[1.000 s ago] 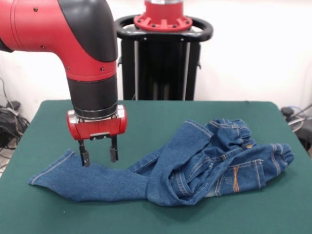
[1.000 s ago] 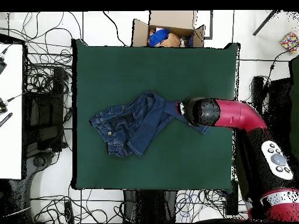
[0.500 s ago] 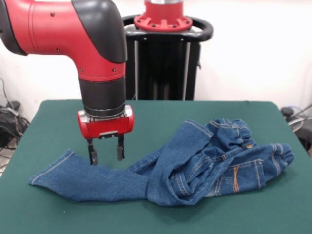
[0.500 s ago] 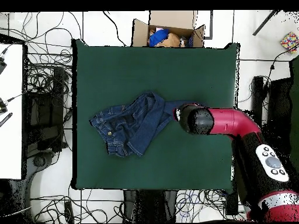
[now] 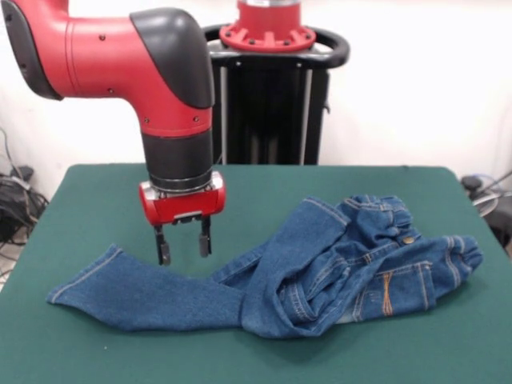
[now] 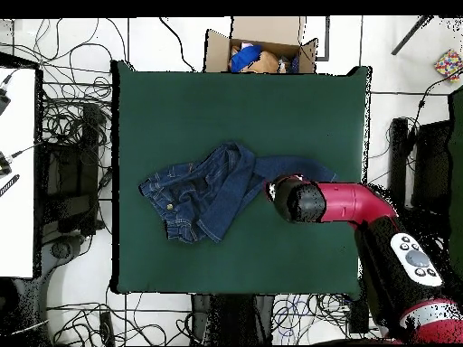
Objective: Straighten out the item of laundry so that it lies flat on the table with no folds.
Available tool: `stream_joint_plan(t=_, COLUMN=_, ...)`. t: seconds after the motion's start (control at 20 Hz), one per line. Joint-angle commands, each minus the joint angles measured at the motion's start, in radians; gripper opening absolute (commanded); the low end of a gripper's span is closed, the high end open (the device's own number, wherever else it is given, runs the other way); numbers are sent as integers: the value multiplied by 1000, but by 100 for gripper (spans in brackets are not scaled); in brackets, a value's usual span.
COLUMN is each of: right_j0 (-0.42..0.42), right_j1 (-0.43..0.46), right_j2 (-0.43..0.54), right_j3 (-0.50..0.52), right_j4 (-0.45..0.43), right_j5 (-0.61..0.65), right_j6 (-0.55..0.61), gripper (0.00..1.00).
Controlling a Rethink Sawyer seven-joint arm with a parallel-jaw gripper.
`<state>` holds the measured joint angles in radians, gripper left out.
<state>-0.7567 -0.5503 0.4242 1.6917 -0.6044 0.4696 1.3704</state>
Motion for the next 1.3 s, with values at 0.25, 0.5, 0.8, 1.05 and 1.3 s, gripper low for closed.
stream_joint_plan(t=0.25, right_j0=2, right_j1=43, right_j2=-5, right_j3=57, right_j4=-44, right_j5=-10, right_j6=22, gripper=100)
stream_joint_plan(t=0.5, right_j0=47, right_j1=69, right_j2=-43, right_j3=93, right_j4=-65, right_j5=-86, right_j6=99, gripper=100)
stream_joint_plan(t=0.8, right_j0=84, right_j1=96, right_j2=-72, right_j3=99, right_j4=-75, right_j5=-116, right_j6=116, gripper=100)
stream_joint_plan(t=1.05, right_j0=107, right_j1=173, right_j2=-115, right_j3=79, right_j4=-97, right_j5=-201, right_j6=139, gripper=100)
stream_joint_plan(t=1.3, right_j0=84, right_j1=184, right_j2=-111, right_j3=59, right_j4=-80, right_j5=-193, right_j6=95, gripper=100)
